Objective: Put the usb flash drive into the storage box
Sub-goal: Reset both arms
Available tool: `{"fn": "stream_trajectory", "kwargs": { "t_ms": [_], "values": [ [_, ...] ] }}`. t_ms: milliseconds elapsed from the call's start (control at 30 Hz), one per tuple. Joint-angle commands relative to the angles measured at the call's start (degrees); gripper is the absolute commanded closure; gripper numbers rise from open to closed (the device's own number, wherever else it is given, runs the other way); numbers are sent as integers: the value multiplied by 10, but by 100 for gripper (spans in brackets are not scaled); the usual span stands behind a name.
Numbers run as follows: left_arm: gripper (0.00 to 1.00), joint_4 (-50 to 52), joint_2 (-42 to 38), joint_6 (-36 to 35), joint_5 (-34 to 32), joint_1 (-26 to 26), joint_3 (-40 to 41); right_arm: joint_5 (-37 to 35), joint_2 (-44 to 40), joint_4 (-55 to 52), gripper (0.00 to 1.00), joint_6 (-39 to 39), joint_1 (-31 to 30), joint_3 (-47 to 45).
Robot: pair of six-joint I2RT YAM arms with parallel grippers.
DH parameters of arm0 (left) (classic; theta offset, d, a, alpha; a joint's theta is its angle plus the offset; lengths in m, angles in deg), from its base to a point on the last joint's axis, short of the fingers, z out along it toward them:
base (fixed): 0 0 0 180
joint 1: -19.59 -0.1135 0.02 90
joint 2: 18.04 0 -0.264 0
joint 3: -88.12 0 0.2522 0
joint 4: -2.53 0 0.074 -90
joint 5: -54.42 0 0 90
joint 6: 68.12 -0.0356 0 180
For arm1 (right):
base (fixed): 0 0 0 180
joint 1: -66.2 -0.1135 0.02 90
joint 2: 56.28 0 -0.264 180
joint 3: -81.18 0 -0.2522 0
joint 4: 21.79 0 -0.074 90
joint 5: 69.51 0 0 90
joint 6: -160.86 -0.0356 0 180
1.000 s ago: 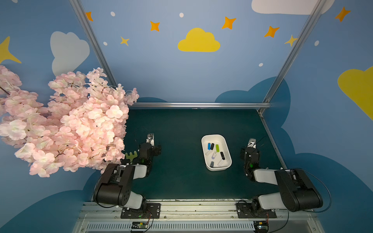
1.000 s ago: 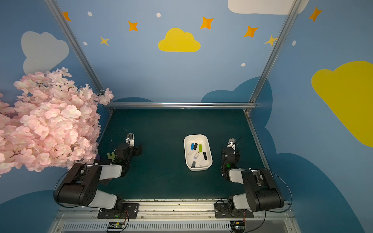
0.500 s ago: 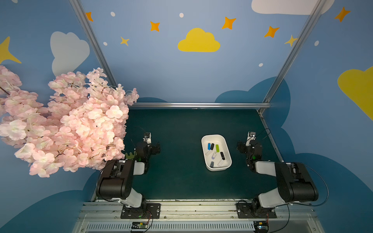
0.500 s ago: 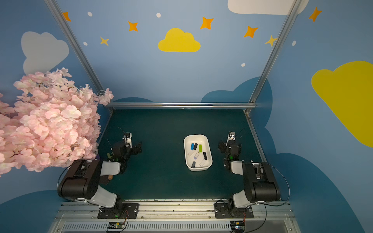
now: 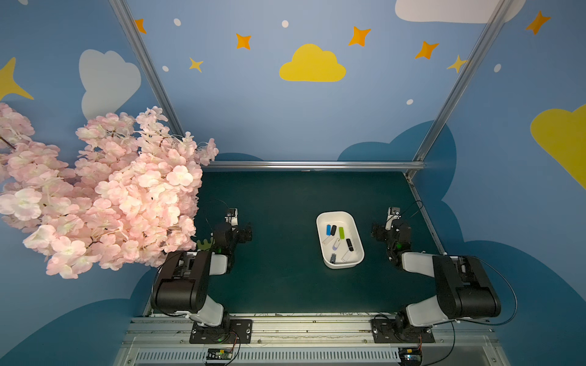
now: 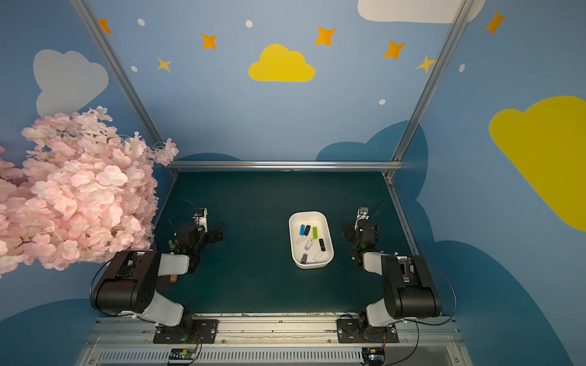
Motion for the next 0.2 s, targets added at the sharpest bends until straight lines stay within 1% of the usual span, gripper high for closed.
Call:
{"fn": "stream_trajectory", "kwargs": {
  "t_ms": [0,167],
  "values": [
    [0,5,-7,5,7,-1,-9,7,-9,-15,2,3,0,14],
    [0,5,-7,4,7,-1,-9,10,-13,-10,2,4,0,9]
  ]
}}
